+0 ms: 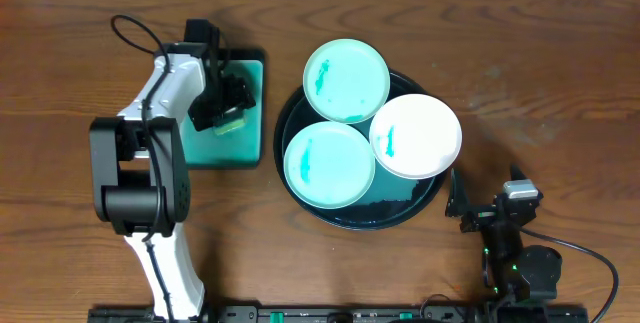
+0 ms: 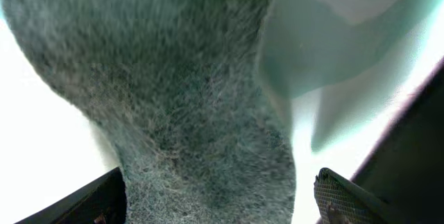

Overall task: Clean dirty plates on tray and stack at the side
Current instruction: 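Lower the left gripper into the basin and grasp the green sponge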

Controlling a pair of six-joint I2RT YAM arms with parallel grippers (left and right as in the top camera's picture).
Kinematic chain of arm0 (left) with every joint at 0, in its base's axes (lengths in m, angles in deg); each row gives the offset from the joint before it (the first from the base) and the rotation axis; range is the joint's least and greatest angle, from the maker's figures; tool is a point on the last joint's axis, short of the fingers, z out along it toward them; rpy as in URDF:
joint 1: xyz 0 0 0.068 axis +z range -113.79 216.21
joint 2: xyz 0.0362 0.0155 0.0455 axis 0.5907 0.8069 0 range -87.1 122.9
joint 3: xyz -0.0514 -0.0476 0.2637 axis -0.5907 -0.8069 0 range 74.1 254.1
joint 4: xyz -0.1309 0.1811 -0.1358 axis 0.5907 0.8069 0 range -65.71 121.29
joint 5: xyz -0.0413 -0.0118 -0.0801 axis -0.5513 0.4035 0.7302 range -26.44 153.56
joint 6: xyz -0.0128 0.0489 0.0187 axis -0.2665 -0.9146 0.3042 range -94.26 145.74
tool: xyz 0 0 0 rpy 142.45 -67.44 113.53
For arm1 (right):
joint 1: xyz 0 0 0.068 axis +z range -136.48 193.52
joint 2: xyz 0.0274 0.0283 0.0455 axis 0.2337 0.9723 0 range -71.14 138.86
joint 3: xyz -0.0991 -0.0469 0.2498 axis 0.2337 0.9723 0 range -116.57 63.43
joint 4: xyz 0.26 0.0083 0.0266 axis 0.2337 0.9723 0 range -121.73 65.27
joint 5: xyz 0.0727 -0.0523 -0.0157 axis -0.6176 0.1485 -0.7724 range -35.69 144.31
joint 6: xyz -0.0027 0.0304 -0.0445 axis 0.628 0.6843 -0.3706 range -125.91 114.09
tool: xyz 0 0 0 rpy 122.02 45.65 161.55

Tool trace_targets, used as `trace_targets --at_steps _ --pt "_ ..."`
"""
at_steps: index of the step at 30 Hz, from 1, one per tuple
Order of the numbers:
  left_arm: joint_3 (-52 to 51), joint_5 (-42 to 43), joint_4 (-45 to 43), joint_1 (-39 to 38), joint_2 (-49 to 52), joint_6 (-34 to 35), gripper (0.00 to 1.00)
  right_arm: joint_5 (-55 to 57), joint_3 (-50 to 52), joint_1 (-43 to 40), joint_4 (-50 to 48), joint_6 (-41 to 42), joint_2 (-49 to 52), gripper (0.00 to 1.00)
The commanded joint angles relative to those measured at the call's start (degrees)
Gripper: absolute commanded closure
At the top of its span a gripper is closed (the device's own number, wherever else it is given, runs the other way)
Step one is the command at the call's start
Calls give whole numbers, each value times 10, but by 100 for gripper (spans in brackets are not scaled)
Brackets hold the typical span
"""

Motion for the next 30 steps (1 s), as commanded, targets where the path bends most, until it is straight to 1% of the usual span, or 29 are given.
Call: trace_targets --at_steps 1,4,7,8,10,11,12,15,16,19,21,22,23,24,25,27,30 --pt "-14 -56 5 -3 3 16 16 1 1 1 2 -9 -2 1" --pt "-14 -61 6 -3 3 16 16 1 1 1 2 -9 -2 1" --pt "-14 -62 6 -3 3 16 20 1 1 1 2 -9 -2 1" --pt "-14 -62 6 -3 3 16 27 1 1 1 2 -9 -2 1" --pt "-14 -62 6 -3 3 16 33 1 1 1 2 -9 -2 1" --pt "-14 -62 6 -3 3 16 46 1 1 1 2 -9 -2 1" --pt "-14 -62 6 -3 3 16 57 1 1 1 2 -9 -2 1" --pt "-14 -62 6 -3 3 16 85 1 1 1 2 -9 -2 1" --pt "-14 -62 6 -3 3 16 93 1 1 1 2 -9 -2 1" --pt "-14 -63 6 -3 3 16 93 1 1 1 2 -9 -2 1" --pt "-14 -63 5 -3 3 15 92 1 1 1 2 -9 -2 1" --pt "-14 -63 5 -3 3 15 78 1 1 1 2 -9 -2 1" --pt "-14 -63 3 -3 3 15 47 1 1 1 2 -9 -2 1" --pt "-14 -70 -2 -3 3 14 23 1 1 1 2 -9 -2 1" --pt "-14 -81 -6 -3 3 13 14 1 1 1 2 -9 -2 1" --pt "-14 -112 -16 -3 3 13 12 1 1 1 2 -9 -2 1" --pt "-14 -155 -35 -3 3 13 12 1 1 1 2 -9 -2 1"
